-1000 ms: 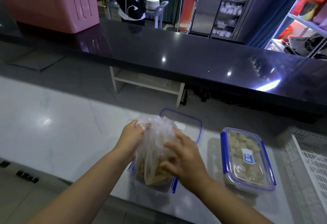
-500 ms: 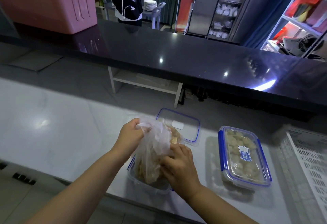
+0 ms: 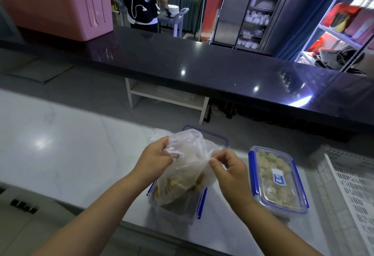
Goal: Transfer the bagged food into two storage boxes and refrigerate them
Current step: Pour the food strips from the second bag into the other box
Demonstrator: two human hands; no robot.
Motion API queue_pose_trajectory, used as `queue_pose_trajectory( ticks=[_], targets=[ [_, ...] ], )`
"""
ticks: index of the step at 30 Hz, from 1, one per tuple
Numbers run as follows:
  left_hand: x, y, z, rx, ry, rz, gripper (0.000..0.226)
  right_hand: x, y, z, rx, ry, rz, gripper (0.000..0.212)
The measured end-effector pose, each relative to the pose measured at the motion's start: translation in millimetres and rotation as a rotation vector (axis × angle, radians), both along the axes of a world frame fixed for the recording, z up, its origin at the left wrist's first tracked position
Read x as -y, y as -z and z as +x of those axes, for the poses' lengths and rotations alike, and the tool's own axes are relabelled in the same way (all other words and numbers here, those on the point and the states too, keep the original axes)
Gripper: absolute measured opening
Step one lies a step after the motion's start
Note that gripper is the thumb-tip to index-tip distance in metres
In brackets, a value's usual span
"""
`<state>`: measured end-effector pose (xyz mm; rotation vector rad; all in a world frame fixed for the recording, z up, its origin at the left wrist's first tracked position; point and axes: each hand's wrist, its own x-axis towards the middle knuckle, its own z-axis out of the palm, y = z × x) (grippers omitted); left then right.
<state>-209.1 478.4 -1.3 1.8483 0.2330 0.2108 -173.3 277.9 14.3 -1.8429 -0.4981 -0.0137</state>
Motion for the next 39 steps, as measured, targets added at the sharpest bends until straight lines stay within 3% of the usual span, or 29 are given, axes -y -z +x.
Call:
queue_pose_trajectory(
  ticks=[4, 10, 15, 18, 22, 30, 39],
  targets=[
    [-3, 2, -6, 0.008, 0.045, 0.048, 0.027, -3, -4, 4, -0.103, 0.05, 0.079, 0.015],
    [-11, 10, -10, 0.024, 0.015, 0.247, 0.016, -12, -13, 28, -0.038, 0.157, 0.159, 0.029],
    [-9, 18, -1, -0.054, 0.119, 0.227, 0.008, -12, -16, 45, -0.002, 0.107, 0.041, 0.032],
    [-2, 33, 5, -0.078, 0.169, 0.329, 0.024, -4, -12, 48, -0.001, 0.147, -0.017, 0.031],
    [10, 43, 6, -0.017, 0.155, 0.286, 0.039, 0, -16, 48, 0.035, 0.146, -0.031, 0.029],
    [19, 34, 18, -0.055, 0.169, 0.121, 0.037, 0, -41, 59, 0.095, 0.119, -0.011, 0.03],
    [17, 22, 34, -0.089, 0.176, 0.158, 0.029, 7, -47, 68, 0.113, 0.133, 0.039, 0.025]
  ],
)
